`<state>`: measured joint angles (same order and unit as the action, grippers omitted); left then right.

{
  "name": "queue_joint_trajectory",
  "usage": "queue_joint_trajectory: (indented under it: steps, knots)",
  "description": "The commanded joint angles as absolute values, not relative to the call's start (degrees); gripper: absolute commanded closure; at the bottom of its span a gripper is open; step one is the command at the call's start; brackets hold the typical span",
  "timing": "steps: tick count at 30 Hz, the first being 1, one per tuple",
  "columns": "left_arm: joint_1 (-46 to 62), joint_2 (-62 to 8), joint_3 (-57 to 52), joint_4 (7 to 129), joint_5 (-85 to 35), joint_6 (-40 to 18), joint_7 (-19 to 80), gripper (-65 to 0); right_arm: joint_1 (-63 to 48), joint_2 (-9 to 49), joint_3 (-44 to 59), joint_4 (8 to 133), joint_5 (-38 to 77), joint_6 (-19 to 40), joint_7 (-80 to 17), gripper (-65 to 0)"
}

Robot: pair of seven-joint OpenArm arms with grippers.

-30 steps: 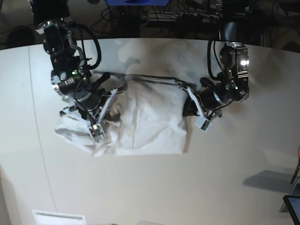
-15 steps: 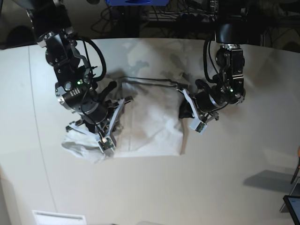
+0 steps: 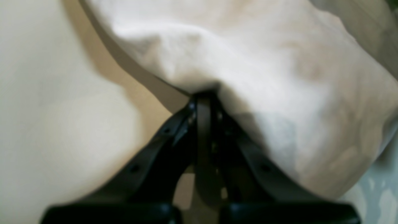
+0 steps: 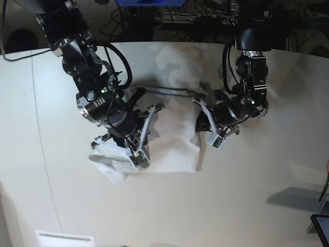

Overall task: Fold the T-shirt properly
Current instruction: 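Fold the held end with the right gripper over onto the shirt middle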

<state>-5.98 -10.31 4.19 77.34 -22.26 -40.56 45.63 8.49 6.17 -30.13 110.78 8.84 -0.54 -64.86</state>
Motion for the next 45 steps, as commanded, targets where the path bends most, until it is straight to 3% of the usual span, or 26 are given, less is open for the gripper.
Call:
queue_joint_trajectory:
  steps: [1,7,13,25,37,45]
  knots:
    - [-5.76,-10.59,4.44,76.97,-18.51,-40.0,49.89,0.0,10.15,5.76,-30.02,110.9,8.84,-0.57,-63.08,-0.3]
    - [-5.67,-10.59,4.44,76.97,-18.51,-40.0,49.89,0.0,10.95,4.88,-31.69,108.97,8.84,-1.27,-62.9,-0.3]
    - [-5.67,-10.59,4.44,76.97,-18.51,-40.0,49.89,0.0,13.23,4.53,-38.2,107.47,8.84,-8.22,-62.9,-0.3]
    - [-5.41,-10.77,4.53,76.97,-18.33,-40.0,49.89,0.0,13.76,2.15,-38.9,102.73,8.84,-8.22,-59.65,-1.7]
    - [-5.58,-10.86,4.09,76.97,-18.33,-40.0,49.8,0.0,13.58,1.45,-38.99,103.16,9.19,-8.04,-59.74,-27.9]
    - [-5.67,-10.95,3.91,76.97,-18.33,-40.0,49.63,0.0,13.49,0.22,-38.99,102.9,9.27,-7.87,-59.74,-29.5]
